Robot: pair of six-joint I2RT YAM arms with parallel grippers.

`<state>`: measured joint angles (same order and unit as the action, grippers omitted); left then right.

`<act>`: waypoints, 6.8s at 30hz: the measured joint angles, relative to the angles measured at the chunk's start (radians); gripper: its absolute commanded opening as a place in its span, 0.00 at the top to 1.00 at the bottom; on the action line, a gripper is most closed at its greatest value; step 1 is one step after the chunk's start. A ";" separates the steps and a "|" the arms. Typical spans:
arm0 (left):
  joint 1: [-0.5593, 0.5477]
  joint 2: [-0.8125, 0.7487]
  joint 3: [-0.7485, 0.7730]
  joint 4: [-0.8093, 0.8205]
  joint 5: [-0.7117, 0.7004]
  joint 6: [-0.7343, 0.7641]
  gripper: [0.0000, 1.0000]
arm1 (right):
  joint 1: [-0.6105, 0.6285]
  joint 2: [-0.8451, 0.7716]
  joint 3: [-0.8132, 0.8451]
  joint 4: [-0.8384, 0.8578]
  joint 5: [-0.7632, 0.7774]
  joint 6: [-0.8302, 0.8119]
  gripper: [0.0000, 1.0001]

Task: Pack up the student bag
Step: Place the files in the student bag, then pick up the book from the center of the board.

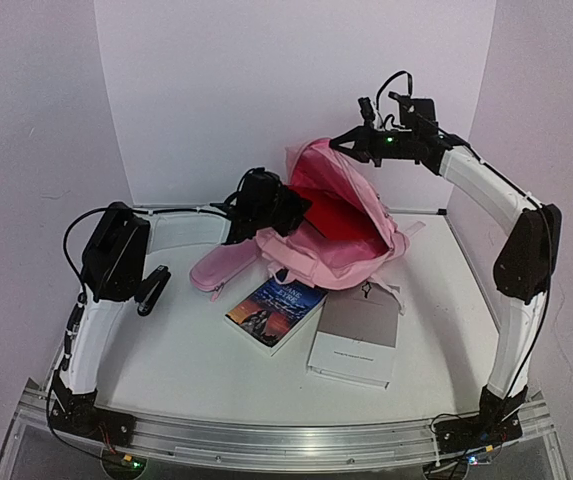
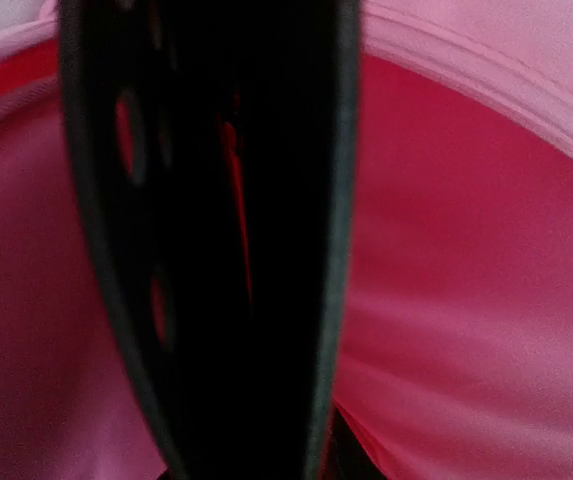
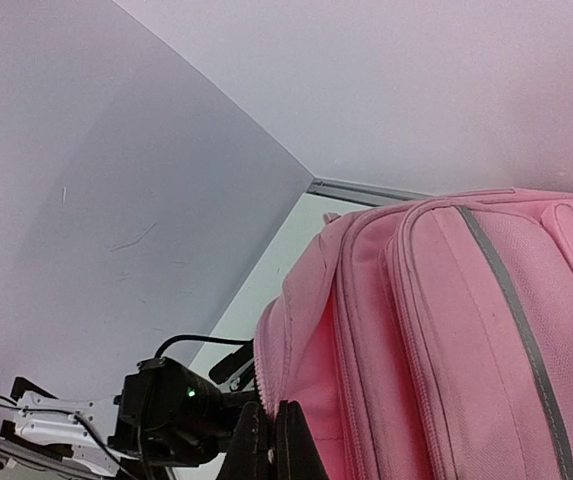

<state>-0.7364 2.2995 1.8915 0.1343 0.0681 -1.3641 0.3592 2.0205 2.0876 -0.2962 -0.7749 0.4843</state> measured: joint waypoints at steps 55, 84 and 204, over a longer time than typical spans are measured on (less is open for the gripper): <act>-0.009 -0.229 0.125 -0.611 0.150 0.668 0.00 | -0.120 -0.004 0.018 0.132 0.142 0.035 1.00; -0.353 0.185 0.587 -0.936 0.246 1.415 0.02 | -0.121 -0.005 -0.065 0.194 0.100 -0.061 1.00; -0.337 -0.384 -0.581 -0.472 0.060 0.466 0.27 | -0.298 -0.177 -0.951 -0.731 -0.163 -0.556 0.06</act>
<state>-1.0731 1.9158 1.3107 -0.3377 0.1286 -0.8980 0.0616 1.8436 1.1368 -1.0271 -0.9383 -0.0718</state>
